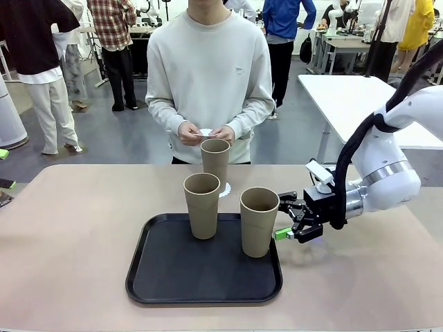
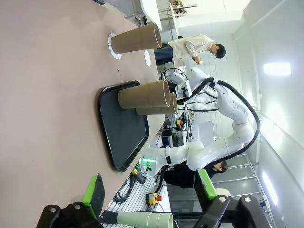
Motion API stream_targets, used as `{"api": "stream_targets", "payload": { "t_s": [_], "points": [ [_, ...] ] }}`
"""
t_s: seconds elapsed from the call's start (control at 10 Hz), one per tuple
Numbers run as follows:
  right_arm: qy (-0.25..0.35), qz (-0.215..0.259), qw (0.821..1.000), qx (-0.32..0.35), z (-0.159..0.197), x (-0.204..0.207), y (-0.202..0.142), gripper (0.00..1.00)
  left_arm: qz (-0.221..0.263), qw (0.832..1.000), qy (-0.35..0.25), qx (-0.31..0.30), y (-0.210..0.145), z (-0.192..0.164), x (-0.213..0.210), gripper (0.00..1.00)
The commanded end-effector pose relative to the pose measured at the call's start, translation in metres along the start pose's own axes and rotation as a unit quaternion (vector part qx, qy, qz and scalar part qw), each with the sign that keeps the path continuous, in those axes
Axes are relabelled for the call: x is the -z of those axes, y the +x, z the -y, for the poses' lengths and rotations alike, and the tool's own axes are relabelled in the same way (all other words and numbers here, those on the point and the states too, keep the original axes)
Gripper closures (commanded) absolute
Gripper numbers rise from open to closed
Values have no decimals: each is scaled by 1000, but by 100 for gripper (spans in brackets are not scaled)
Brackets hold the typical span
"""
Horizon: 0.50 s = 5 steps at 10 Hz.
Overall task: Place coasters on the table and set cups on them.
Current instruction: Take one Reusable plastic cup from the Flat Tray and place it on a coaster set by the human.
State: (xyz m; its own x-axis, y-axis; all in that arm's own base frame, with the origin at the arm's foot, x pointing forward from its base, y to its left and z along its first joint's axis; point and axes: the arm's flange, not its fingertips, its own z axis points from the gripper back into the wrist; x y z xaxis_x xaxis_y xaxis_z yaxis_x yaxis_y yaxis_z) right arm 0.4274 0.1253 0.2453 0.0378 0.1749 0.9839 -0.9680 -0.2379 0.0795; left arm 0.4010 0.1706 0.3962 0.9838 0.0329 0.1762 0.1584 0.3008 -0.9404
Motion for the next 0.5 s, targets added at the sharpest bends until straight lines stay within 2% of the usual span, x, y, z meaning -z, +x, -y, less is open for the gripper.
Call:
{"api": "stream_targets", "payload": {
  "t_s": [0.0,0.4],
  "points": [
    [13,-3,1000,-13,6,7,-4,0,-4,1000,-3,8,-1,0,-2,0],
    [23,-2,1000,-5,14,20,-13,0,-4,1000,-3,8,-1,0,-2,0]
  ]
}}
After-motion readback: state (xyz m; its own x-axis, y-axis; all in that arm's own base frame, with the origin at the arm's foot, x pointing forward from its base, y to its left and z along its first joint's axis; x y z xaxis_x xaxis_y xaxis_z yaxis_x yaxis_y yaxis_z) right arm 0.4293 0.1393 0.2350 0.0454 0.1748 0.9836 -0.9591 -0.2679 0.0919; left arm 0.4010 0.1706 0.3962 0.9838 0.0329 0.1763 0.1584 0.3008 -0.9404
